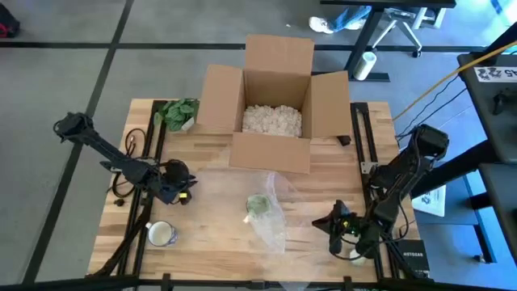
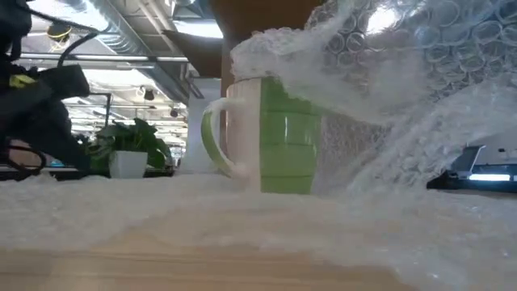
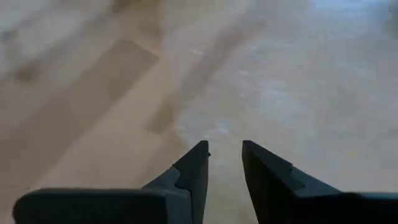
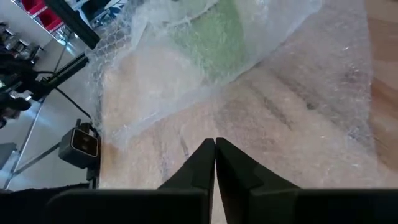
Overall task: Wrap mug
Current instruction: Wrap the green mug with the bubble wrap
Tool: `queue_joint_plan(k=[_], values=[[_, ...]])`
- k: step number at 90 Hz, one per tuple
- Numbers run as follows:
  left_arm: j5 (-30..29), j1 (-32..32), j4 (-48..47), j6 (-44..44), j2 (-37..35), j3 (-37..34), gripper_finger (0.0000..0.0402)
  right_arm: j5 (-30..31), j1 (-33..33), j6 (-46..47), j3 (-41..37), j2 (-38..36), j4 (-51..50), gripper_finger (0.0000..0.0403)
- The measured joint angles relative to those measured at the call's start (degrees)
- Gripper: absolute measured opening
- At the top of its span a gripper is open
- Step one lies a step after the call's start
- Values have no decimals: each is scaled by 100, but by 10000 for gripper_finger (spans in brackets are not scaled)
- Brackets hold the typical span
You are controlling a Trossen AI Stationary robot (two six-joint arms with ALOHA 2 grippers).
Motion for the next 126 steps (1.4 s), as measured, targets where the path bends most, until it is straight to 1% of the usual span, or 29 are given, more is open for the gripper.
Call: queue_joint_plan(k=[12,31,41,49,71,89,99,111,119,126], values=[[-25,114,-286,-313,2,-2,80,1,0,0,0,0,0,0],[-13,416,-221,-236,2,-2,80,92,0,2,0,0,-2,0],[169,558,-161,-194,2,-2,80,93,0,2,0,0,-2,0],[288,660,72,-89,4,-61,80,92,0,2,0,0,-2,0],[584,880,976,-57,4,-517,80,90,0,4,0,0,21,0],[641,895,1656,375,4,-542,80,90,0,3,0,0,20,0],[935,960,1635,402,4,-544,80,90,0,4,0,0,20,0],[976,1131,1512,376,4,-553,79,90,0,3,0,0,25,0],[1076,1245,1690,582,4,-551,67,90,0,4,0,0,42,0],[1320,1344,1747,755,4,-551,35,90,0,2,0,0,42,0]])
